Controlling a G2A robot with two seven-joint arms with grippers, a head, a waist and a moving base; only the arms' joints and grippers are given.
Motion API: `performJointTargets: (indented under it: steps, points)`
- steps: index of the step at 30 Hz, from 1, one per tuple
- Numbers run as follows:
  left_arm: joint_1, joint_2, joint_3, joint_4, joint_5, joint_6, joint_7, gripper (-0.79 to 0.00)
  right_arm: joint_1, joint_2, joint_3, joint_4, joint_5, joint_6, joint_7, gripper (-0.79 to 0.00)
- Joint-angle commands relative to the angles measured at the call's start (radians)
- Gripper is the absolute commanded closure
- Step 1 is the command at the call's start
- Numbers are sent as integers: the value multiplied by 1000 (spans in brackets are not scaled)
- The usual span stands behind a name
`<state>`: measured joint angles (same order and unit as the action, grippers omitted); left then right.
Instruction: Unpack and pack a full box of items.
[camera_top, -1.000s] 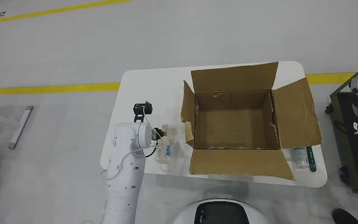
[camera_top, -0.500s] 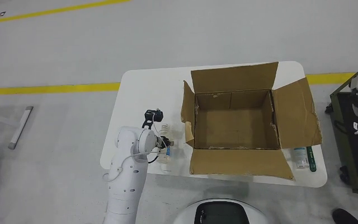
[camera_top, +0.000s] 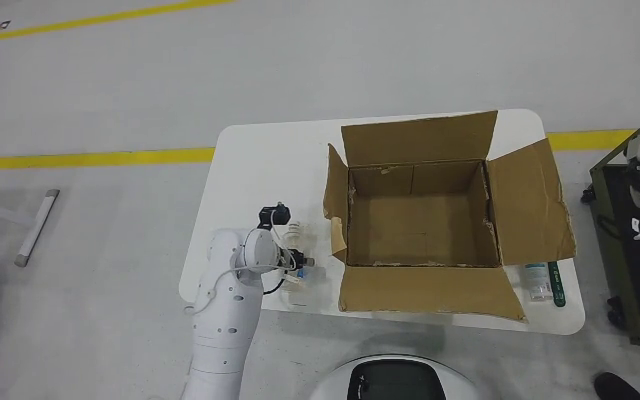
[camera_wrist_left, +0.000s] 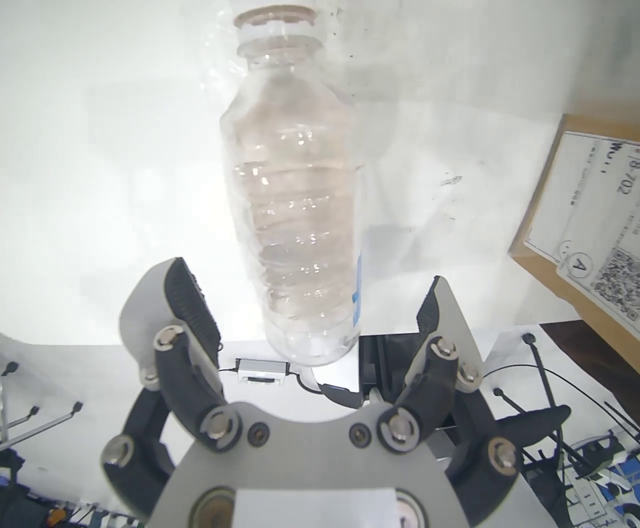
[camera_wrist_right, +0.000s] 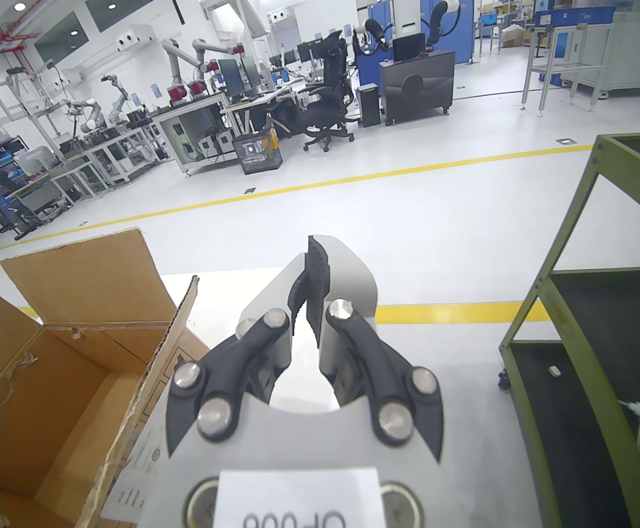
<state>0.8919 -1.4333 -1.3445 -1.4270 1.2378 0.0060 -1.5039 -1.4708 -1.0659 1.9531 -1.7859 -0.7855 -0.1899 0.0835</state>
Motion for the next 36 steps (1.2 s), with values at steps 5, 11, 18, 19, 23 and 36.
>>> performJointTargets:
  steps: [5, 11, 18, 19, 23, 36]
  points:
    - [3, 5, 7, 35, -1, -12, 45, -785, 0, 0, 0, 0, 0, 0, 0, 0]
    - [-10, 10, 8, 69, -8, -16, 69, -785, 0, 0, 0, 0, 0, 0, 0, 0]
    - [-25, 15, 10, 113, -14, -18, 98, -665, 0, 0, 0, 0, 0, 0, 0, 0]
    - [-26, 15, 10, 117, -16, -15, 101, -653, 0, 0, 0, 0, 0, 0, 0, 0]
    - [-31, 17, 15, 132, -25, -10, 106, -493, 0, 0, 0, 0, 0, 0, 0, 0]
    - [-36, 27, 13, 107, -32, 28, 105, 0, 0, 0, 0, 0, 0, 0, 0, 0]
